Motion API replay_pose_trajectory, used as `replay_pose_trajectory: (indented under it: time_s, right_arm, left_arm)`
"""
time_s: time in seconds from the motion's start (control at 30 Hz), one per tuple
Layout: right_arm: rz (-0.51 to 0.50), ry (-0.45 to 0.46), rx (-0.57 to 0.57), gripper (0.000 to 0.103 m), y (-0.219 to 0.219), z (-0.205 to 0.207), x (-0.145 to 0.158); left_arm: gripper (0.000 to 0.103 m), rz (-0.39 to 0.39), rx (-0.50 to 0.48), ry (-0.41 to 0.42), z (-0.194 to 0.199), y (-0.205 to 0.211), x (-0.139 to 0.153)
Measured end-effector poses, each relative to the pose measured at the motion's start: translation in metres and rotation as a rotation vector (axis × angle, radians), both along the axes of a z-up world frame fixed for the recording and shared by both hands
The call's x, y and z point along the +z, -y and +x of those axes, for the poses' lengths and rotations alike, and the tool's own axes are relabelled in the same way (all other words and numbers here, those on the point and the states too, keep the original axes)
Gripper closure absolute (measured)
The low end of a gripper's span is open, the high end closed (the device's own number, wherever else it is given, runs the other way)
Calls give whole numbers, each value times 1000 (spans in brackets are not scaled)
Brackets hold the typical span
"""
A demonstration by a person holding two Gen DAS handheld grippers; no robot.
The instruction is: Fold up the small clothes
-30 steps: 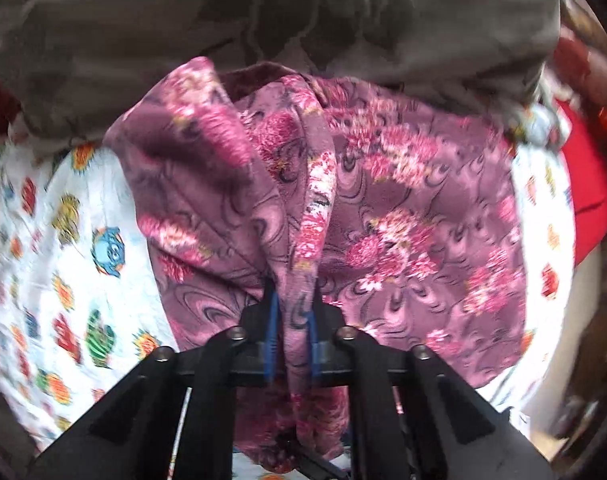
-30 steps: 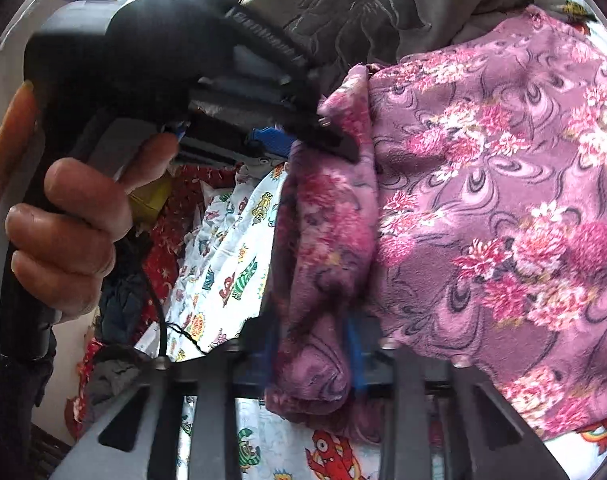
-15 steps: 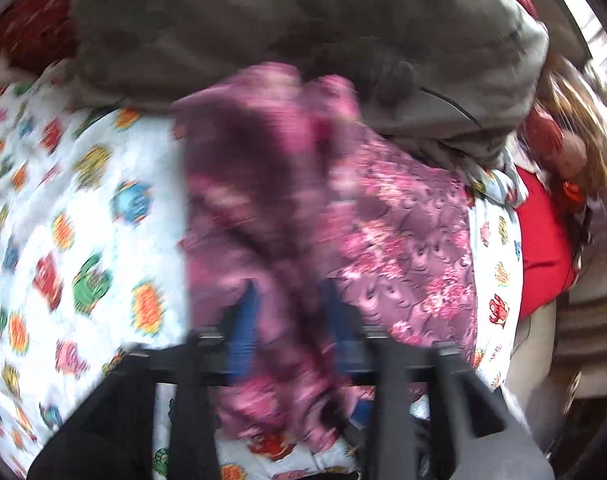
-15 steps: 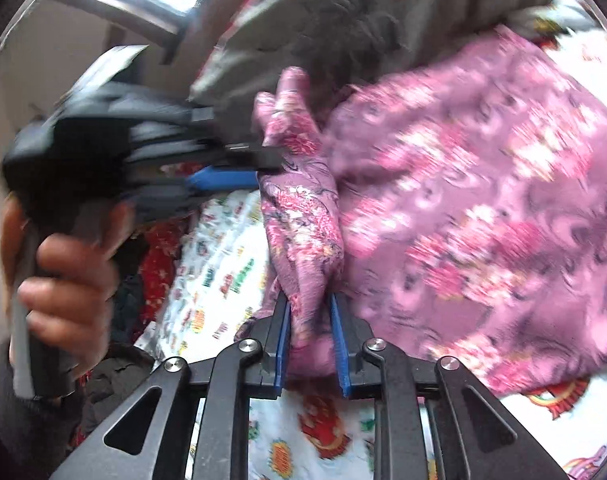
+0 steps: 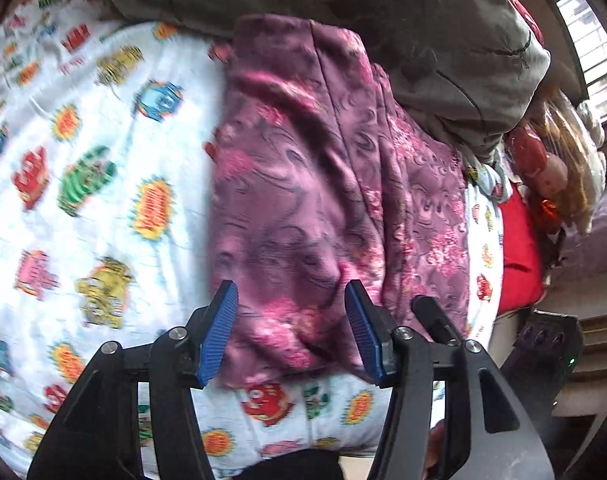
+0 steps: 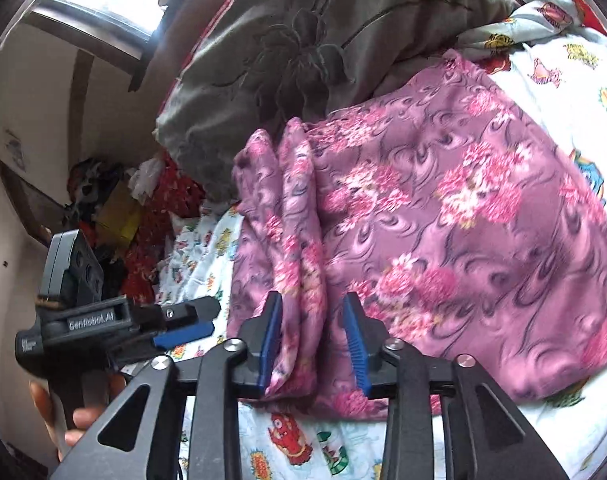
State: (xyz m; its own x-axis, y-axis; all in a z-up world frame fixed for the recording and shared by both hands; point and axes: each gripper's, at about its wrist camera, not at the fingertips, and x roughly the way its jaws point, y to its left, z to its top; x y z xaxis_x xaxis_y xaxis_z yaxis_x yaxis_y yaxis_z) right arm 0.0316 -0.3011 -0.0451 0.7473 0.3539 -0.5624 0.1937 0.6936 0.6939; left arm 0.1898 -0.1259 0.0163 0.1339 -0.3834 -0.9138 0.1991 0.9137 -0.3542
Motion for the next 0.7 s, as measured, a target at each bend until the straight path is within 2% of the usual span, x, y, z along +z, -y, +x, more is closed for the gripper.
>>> replay_pose_trajectory:
  time_s: [0.03, 0.13, 0.2, 0.4, 0.43, 0.5, 0.67, 0.7]
  right_arm:
    - [-3, -9, 0, 68, 6, 10, 6]
    - [-2, -15, 18, 68, 2, 10, 5]
    - [-9, -18, 35, 67, -3, 11, 5]
    - [-17, -11, 60, 53, -18, 19, 10]
    - [-23, -12, 62, 49, -20, 21, 12]
    - [-56, -23, 77, 46, -28, 25, 14]
    - [-137, -59, 118, 46, -47, 36, 9]
    - [-171, -61, 113, 50, -50, 36, 8]
  left_arm:
    - [49, -6, 0, -6, 3, 4, 0]
    - [49, 26, 4, 21, 6, 10, 5]
    - [49, 19, 8, 30, 6, 6, 7]
    - [49, 29, 31, 15, 11, -10, 3]
    - [49, 29, 35, 15, 12, -11, 3]
    - [49, 26, 43, 16, 17, -11, 6]
    - [49, 49, 38, 36, 30, 2, 13]
    - [49, 45, 37, 33, 32, 4, 13]
